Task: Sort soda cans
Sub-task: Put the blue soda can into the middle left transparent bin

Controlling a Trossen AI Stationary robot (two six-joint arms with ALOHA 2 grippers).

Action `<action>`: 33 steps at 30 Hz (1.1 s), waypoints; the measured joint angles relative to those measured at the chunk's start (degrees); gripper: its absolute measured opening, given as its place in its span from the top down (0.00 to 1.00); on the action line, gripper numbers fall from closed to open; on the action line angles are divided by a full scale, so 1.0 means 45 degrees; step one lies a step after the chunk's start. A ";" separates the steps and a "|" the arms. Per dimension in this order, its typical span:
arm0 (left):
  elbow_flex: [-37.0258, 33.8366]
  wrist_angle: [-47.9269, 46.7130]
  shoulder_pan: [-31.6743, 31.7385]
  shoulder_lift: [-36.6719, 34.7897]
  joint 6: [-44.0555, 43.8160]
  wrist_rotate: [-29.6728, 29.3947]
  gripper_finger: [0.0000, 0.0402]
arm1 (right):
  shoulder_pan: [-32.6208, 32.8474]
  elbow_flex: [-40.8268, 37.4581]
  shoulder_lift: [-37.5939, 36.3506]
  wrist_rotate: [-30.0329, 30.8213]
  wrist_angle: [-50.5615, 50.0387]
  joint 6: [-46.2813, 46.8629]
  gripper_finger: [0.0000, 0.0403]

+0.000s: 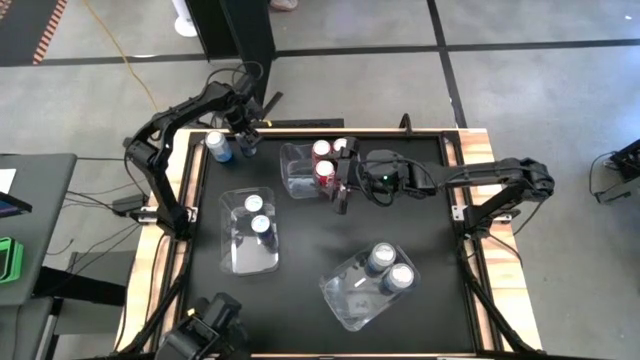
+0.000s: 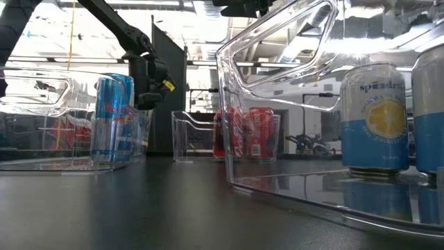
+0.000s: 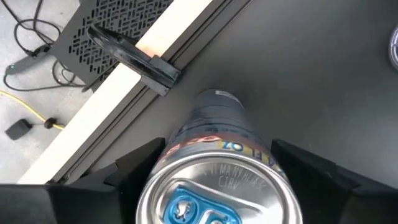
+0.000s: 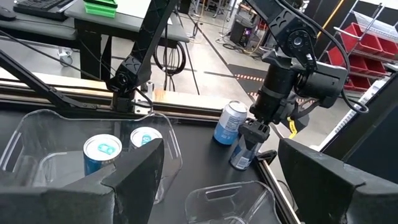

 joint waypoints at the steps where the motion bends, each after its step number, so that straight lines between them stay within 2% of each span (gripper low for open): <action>1: 0.0005 -0.0017 -0.0002 0.0000 -0.0001 0.0000 0.30 | 0.0000 0.0000 0.0000 0.0000 0.0000 0.0000 0.18; 9: 0.0024 -0.0256 -0.0005 0.0000 -0.0053 0.0369 0.43 | 0.0000 0.0000 0.0000 0.0000 -0.0007 0.0026 0.18; 19: 0.0005 -0.0945 -0.0215 -0.0307 0.0184 0.0130 0.43 | 0.0087 0.0000 0.0000 0.0005 -0.0324 0.0232 0.18; 27: 0.0765 -0.2037 -0.0929 -0.2370 -0.0017 -0.0132 0.43 | 0.0307 0.0000 0.0000 0.0005 -0.0219 0.0172 0.18; 33: 0.1545 -0.3323 -0.2181 -0.4566 -0.0811 -0.0117 0.43 | 0.0425 0.0000 0.0000 0.0010 -0.0223 0.0170 0.18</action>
